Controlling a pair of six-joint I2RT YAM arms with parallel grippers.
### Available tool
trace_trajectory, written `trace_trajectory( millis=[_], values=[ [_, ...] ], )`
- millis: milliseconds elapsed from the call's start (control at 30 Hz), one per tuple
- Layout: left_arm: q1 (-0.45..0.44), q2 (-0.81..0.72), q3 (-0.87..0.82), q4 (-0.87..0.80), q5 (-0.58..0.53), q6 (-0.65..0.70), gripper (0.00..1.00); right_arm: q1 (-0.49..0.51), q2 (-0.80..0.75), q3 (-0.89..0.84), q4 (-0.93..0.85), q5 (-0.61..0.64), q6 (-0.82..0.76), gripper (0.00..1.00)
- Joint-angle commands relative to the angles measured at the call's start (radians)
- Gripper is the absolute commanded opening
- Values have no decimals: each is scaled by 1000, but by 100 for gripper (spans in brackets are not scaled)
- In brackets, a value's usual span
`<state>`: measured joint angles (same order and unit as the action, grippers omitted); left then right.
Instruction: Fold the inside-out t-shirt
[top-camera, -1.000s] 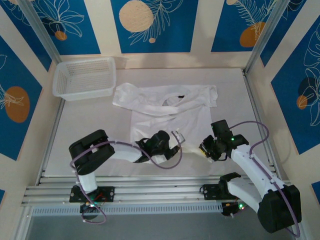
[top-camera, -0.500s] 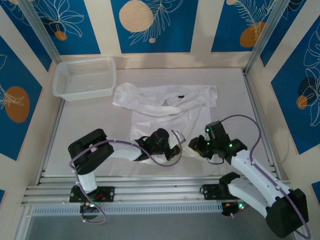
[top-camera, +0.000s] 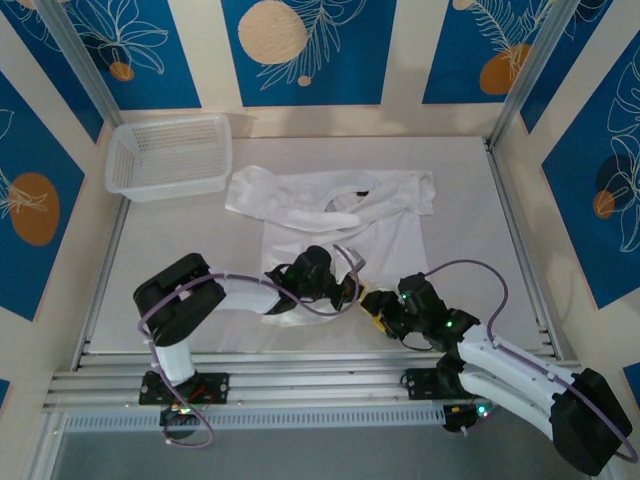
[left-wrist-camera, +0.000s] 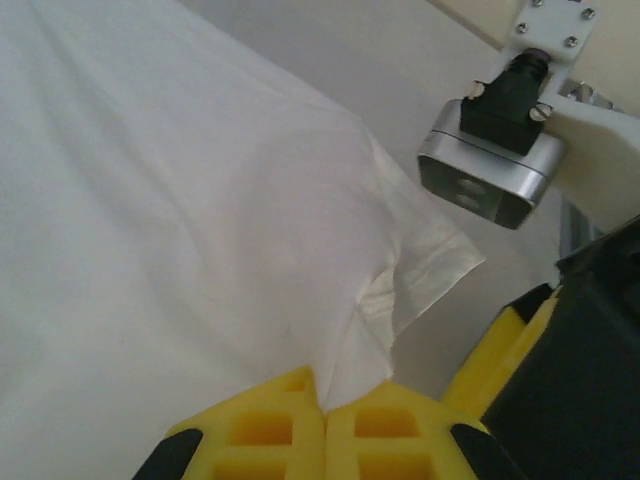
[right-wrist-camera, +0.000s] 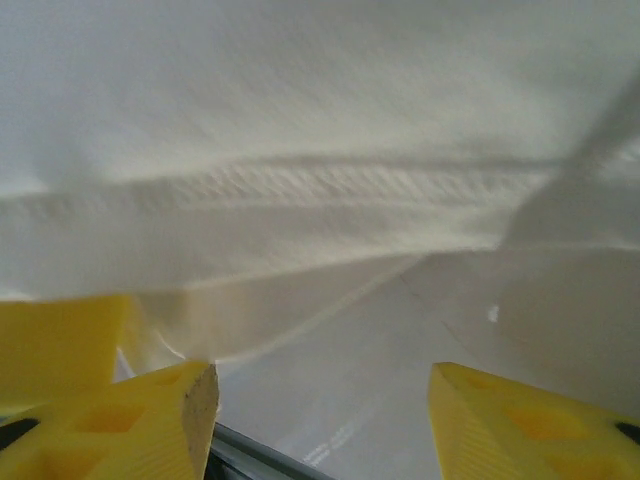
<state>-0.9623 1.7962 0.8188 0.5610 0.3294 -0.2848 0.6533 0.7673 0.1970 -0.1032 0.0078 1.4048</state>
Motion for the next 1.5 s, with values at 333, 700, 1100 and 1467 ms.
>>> trace_trajectory(
  millis=[333, 700, 1100, 1467],
  values=[
    [30, 32, 49, 135, 159, -145, 0, -97, -55, -50, 180, 67, 105, 47],
    [36, 31, 49, 148, 177, -157, 0, -159, 6, -27, 218, 39, 89, 12],
    [167, -150, 85, -200, 119, 82, 6, -1, -90, 99, -499, 154, -83, 0],
    [257, -224, 138, -320, 112, 137, 4, 38, -140, 140, -718, 198, -50, 0]
  ],
)
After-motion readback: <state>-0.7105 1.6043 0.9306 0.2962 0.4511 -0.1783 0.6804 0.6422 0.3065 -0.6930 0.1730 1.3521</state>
